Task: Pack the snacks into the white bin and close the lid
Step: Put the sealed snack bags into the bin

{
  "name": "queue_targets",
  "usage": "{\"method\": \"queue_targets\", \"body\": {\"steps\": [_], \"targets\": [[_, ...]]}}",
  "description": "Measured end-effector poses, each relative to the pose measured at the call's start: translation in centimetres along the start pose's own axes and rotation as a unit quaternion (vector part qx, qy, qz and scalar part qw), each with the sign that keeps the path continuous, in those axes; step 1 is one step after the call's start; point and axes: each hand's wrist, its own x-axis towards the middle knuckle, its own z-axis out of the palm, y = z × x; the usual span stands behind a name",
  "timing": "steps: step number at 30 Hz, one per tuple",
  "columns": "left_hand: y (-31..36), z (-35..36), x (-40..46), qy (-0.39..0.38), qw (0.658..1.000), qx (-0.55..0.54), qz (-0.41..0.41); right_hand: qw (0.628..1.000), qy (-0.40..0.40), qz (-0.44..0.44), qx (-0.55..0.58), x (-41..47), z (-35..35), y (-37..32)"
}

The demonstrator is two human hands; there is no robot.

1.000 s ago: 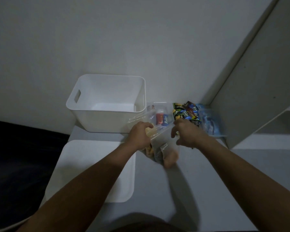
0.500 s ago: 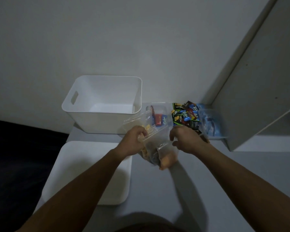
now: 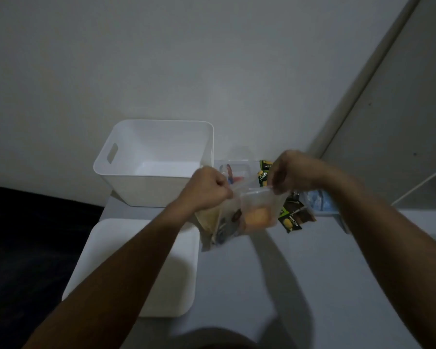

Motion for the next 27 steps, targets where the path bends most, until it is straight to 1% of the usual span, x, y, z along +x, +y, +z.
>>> {"method": "queue_targets", "body": {"steps": [3,6,8,11,17,20,23,27], "targets": [[2.2,-4.5,0.7,0.046,0.997,-0.055,-0.006,0.998,0.012,-0.014,0.057,-0.1,-4.7,-2.2],[3.4,-9.4,1.5,0.114,0.987,-0.117,-0.013,0.992,0.055,-0.025,0.111,0.9,-8.2,-5.1],[3.5,-12.3,2.3,0.154,0.976,-0.154,-0.024,0.985,0.088,-0.025,0.148,2.0,-9.6,-7.2],[2.7,-15.2,3.9,0.186,0.963,-0.191,-0.039,0.973,0.122,-0.007,0.197,4.8,-10.3,-9.9],[-0.8,-16.6,8.1,0.195,0.960,-0.185,-0.082,0.956,0.153,0.071,0.239,12.6,-7.7,-13.6],[-3.4,-15.9,10.3,0.209,0.954,-0.182,-0.111,0.953,0.146,0.112,0.242,16.1,-5.2,-14.2],[-6.1,-14.8,12.1,0.206,0.949,-0.190,-0.143,0.954,0.134,0.137,0.233,18.9,-2.8,-14.0],[-9.0,-12.9,14.3,0.194,0.944,-0.202,-0.177,0.962,0.107,0.165,0.190,22.0,0.4,-13.2]]}}
